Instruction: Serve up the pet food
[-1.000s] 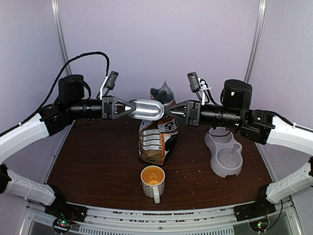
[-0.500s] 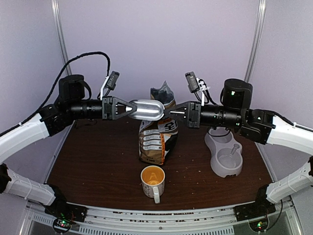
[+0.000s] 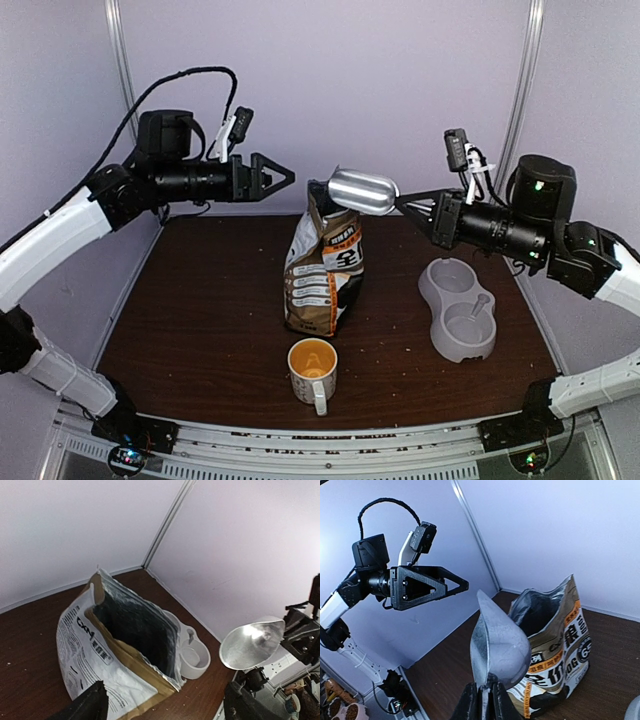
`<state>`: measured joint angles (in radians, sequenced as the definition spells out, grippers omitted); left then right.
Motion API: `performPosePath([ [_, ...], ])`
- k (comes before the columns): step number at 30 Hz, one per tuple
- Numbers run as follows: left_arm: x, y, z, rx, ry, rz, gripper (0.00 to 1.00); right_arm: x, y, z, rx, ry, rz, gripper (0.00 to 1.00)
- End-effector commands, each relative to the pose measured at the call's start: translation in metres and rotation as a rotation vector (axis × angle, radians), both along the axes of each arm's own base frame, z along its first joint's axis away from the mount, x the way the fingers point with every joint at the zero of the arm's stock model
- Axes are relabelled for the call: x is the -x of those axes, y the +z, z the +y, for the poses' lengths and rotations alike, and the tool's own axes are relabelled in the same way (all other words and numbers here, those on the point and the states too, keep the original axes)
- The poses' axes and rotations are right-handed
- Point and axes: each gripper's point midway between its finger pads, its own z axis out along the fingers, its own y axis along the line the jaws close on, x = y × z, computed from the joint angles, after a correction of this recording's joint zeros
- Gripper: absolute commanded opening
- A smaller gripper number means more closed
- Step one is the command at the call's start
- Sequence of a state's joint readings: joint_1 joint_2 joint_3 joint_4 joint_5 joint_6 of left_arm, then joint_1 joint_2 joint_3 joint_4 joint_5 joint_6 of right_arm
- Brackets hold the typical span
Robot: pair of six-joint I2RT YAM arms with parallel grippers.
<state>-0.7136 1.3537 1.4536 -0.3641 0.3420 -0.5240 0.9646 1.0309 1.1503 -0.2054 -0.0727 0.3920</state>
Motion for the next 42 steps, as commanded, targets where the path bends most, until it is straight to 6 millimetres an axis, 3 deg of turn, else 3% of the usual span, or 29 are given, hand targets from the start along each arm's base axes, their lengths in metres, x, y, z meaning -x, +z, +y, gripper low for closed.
performPosePath([
  [1,-0.044,-0.029,-0.010,-0.154,0.128,0.071,0.85,-0.019,-0.002,-0.035,0.123,-0.196,-0.054,0.00],
  [6,-0.078,-0.053,-0.028,-0.276,0.173,0.132,0.88,-0.022,-0.006,-0.047,0.168,-0.250,-0.073,0.00],
  [11,-0.098,-0.077,-0.038,-0.381,0.188,0.170,0.93,-0.022,-0.013,-0.052,0.184,-0.263,-0.081,0.00],
  [14,-0.100,-0.092,-0.039,-0.419,0.184,0.198,0.91,-0.021,-0.016,-0.056,0.191,-0.270,-0.089,0.00],
  [21,-0.093,-0.095,-0.032,-0.442,0.199,0.209,0.44,-0.020,-0.013,-0.047,0.216,-0.229,-0.110,0.00],
  [28,-0.095,-0.069,-0.026,-0.412,0.241,0.122,0.01,-0.028,-0.003,-0.028,0.233,-0.217,-0.114,0.00],
  [33,-0.104,-0.034,-0.018,-0.385,0.285,0.019,0.00,-0.034,0.003,-0.027,0.212,-0.254,-0.107,0.00],
  [38,-0.124,0.017,0.001,-0.317,0.334,-0.101,0.00,-0.038,0.008,-0.030,0.206,-0.292,-0.098,0.00],
  [42,-0.130,0.054,0.004,-0.288,0.321,-0.235,0.00,-0.041,0.012,-0.034,0.201,-0.319,-0.095,0.00],
])
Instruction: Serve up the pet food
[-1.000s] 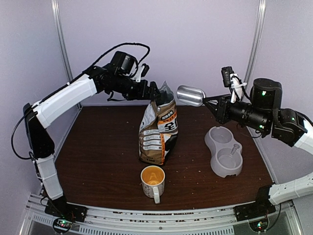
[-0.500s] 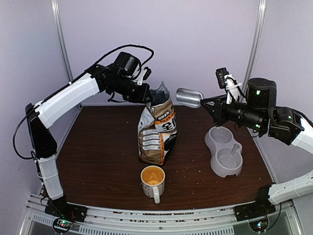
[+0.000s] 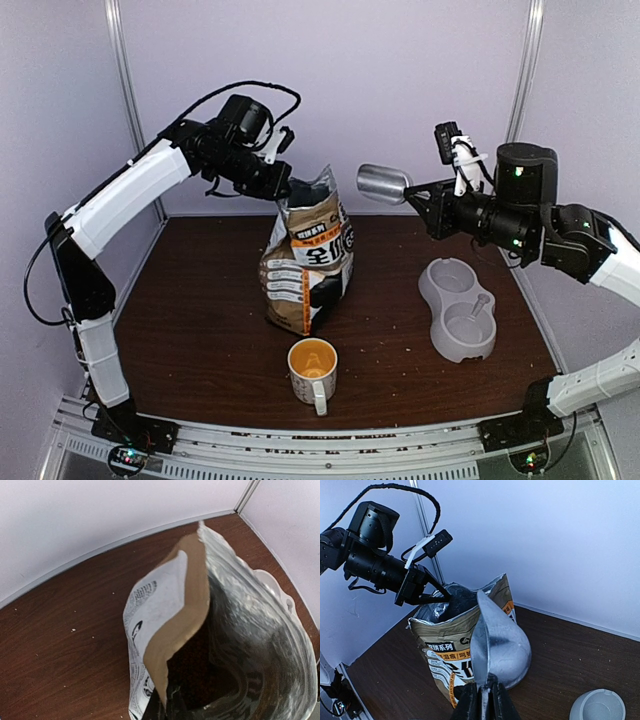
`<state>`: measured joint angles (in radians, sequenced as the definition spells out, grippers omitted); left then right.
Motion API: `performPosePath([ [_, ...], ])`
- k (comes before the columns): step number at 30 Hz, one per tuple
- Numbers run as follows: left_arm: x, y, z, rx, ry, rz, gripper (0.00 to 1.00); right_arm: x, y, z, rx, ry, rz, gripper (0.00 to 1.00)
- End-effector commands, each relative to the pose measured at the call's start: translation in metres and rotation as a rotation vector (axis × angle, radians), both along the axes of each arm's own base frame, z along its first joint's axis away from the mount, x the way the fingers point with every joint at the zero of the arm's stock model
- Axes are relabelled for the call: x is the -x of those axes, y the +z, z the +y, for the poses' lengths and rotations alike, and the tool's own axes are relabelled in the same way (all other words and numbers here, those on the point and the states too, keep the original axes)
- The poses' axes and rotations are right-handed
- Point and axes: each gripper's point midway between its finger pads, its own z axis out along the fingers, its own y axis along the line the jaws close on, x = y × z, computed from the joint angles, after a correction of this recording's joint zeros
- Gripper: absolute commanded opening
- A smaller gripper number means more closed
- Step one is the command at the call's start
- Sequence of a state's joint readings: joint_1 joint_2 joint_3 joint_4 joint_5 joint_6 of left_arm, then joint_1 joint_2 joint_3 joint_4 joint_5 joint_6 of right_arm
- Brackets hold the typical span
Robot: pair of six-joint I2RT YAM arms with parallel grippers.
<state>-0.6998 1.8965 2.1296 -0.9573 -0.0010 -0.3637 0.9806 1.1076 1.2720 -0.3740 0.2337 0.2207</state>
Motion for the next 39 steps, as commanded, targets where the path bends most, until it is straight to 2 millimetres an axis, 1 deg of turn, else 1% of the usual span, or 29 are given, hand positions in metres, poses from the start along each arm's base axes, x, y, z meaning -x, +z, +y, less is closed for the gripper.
performPosePath([
  [1,-0.022,0.139,0.008,0.172,-0.025,-0.414,0.00,-0.004,0.020,-0.008,-0.048,-0.055,-0.020,0.00],
  [3,-0.017,0.145,0.000,0.196,-0.085,-0.430,0.00,-0.003,0.019,-0.008,-0.051,-0.057,-0.015,0.00],
  [5,-0.009,0.142,-0.012,0.228,-0.161,-0.414,0.00,-0.002,0.019,-0.007,-0.055,-0.046,-0.011,0.00],
  [7,0.001,0.132,-0.023,0.242,-0.228,-0.380,0.00,0.001,0.019,-0.003,-0.062,-0.018,-0.008,0.00],
  [10,0.020,0.115,-0.034,0.210,-0.283,-0.356,0.00,0.009,0.021,0.007,-0.070,0.061,-0.006,0.00],
  [12,0.034,0.103,-0.040,0.186,-0.312,-0.339,0.00,0.017,0.022,0.017,-0.071,0.128,-0.003,0.00],
  [13,0.041,0.102,-0.041,0.180,-0.318,-0.338,0.00,0.021,0.021,0.023,-0.067,0.163,0.003,0.00],
  [14,0.046,0.094,-0.042,0.167,-0.318,-0.323,0.00,0.025,0.019,0.028,-0.056,0.190,0.010,0.00],
  [15,0.053,0.092,-0.042,0.161,-0.315,-0.319,0.00,0.028,0.016,0.032,-0.040,0.209,0.018,0.00],
  [21,0.081,0.071,-0.050,0.149,-0.338,-0.289,0.00,0.035,-0.023,0.053,0.103,0.235,0.073,0.00],
  [23,0.085,0.062,-0.052,0.145,-0.330,-0.275,0.00,0.039,-0.034,0.060,0.139,0.252,0.097,0.00],
  [27,0.091,0.050,-0.056,0.167,-0.327,-0.251,0.00,0.046,-0.055,0.067,0.178,0.269,0.134,0.00],
  [28,0.094,0.048,-0.058,0.172,-0.336,-0.252,0.00,0.045,-0.060,0.067,0.187,0.258,0.146,0.00],
  [31,0.106,0.042,-0.069,0.176,-0.381,-0.269,0.00,0.034,-0.078,0.065,0.211,0.168,0.191,0.00],
  [34,0.122,0.034,-0.079,0.145,-0.416,-0.305,0.00,0.017,-0.096,0.059,0.223,0.017,0.237,0.00],
  [37,0.134,0.026,-0.085,0.157,-0.404,-0.336,0.00,-0.001,-0.122,0.046,0.239,-0.157,0.273,0.00],
  [39,0.143,0.013,-0.091,0.189,-0.404,-0.317,0.00,-0.005,-0.144,0.042,0.251,-0.223,0.307,0.00],
])
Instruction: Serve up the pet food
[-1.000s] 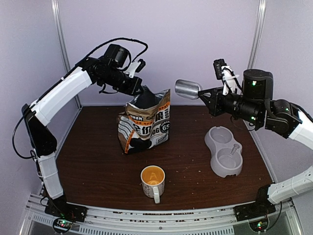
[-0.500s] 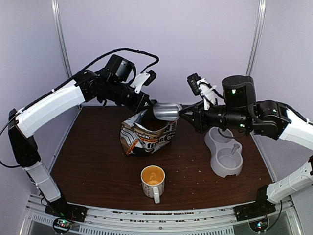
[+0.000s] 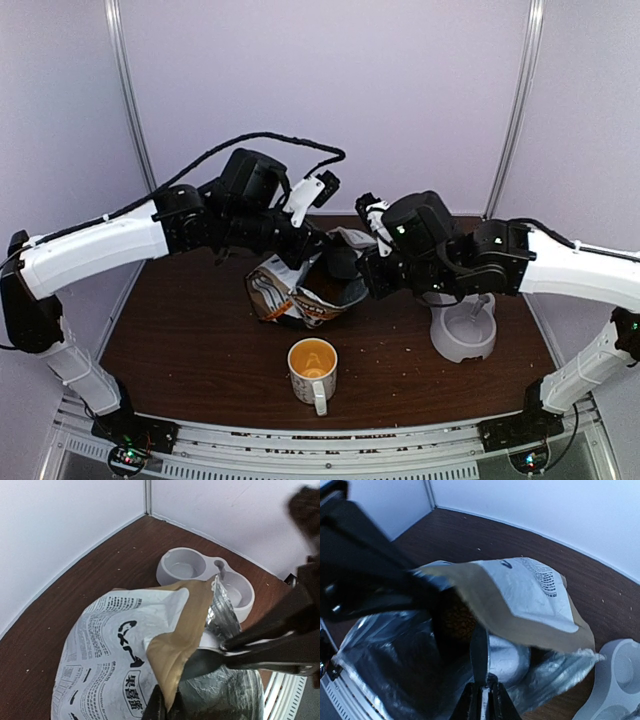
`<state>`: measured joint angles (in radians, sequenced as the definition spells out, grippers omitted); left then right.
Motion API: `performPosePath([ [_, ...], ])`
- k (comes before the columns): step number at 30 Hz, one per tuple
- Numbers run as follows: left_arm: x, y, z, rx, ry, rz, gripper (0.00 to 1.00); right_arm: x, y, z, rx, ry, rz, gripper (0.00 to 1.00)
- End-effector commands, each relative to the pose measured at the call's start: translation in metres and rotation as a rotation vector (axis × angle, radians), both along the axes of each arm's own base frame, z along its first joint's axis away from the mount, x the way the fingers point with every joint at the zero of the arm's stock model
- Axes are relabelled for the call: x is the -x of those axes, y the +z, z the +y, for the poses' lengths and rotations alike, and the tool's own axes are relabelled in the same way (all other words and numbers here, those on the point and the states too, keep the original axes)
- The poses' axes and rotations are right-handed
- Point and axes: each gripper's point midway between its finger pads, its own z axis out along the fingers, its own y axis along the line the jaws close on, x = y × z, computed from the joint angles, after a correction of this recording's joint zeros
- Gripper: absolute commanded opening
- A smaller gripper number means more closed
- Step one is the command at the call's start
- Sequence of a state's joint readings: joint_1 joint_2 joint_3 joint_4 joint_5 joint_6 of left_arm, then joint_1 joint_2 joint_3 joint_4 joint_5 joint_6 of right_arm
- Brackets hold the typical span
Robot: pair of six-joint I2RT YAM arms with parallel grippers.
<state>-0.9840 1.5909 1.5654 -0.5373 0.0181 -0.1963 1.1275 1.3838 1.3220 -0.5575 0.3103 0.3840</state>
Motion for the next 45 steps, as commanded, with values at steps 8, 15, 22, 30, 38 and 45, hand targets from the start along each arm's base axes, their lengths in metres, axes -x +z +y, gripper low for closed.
performPosePath([
  [8,0.039,-0.036,-0.043,0.136,-0.053,0.026,0.00,-0.015,-0.095,-0.055,0.083,-0.380,0.081,0.00],
  [15,0.033,-0.040,-0.055,0.119,-0.053,0.022,0.00,-0.028,-0.093,-0.082,0.050,-0.516,-0.053,0.00],
  [22,0.015,-0.045,-0.069,0.118,-0.002,-0.004,0.00,-0.060,-0.145,-0.071,-0.017,-0.548,0.092,0.00],
  [30,0.006,-0.058,-0.094,0.130,-0.025,0.008,0.00,-0.077,-0.176,-0.004,-0.302,-0.258,0.340,0.00],
  [38,0.007,-0.054,-0.095,0.162,-0.047,0.035,0.00,-0.037,-0.138,0.034,-0.428,0.179,0.381,0.00],
  [45,0.008,-0.040,-0.092,0.234,-0.055,0.060,0.00,-0.020,-0.113,0.049,-0.541,0.328,0.430,0.00],
])
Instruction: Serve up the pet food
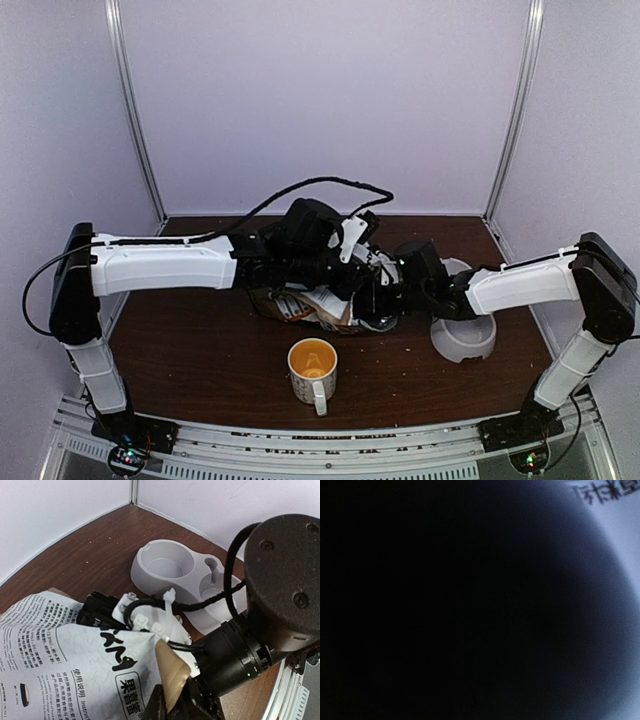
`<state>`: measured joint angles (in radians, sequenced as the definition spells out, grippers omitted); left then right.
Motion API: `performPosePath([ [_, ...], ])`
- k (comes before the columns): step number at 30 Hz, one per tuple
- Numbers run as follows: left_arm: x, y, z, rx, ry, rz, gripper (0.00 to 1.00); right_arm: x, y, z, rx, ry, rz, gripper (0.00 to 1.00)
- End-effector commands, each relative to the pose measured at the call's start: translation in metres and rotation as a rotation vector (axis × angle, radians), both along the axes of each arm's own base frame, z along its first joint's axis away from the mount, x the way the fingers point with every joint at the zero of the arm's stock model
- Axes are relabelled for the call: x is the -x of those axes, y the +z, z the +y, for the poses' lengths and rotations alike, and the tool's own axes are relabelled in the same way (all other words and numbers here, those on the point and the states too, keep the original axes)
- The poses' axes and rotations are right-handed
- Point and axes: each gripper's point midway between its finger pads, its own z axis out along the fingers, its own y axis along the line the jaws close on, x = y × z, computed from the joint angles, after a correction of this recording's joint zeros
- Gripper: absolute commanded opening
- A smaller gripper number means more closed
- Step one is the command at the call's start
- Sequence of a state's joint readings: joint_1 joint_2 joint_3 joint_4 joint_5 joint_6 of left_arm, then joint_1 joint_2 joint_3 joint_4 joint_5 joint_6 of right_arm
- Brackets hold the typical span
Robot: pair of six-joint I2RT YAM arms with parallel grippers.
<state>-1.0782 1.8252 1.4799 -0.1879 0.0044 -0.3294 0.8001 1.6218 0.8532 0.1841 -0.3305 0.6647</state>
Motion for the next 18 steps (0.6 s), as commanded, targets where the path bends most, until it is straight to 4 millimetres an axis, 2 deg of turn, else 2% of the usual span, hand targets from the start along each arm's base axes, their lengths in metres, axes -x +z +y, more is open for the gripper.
performPosePath([
  [1,0.004,0.045,-0.008,0.166,-0.033,-0.014,0.00,0.031,0.058,0.036,-0.228,0.230,-0.056,0.00],
  [8,-0.001,0.067,0.012,0.204,0.008,-0.017,0.00,0.028,0.092,0.026,-0.350,0.186,-0.017,0.00],
  [13,-0.010,0.086,0.034,0.216,0.057,-0.004,0.00,0.023,0.102,0.005,-0.359,0.095,0.027,0.00],
  [18,-0.016,0.102,0.047,0.227,0.078,0.009,0.00,0.018,0.116,-0.017,-0.421,-0.020,0.126,0.00],
])
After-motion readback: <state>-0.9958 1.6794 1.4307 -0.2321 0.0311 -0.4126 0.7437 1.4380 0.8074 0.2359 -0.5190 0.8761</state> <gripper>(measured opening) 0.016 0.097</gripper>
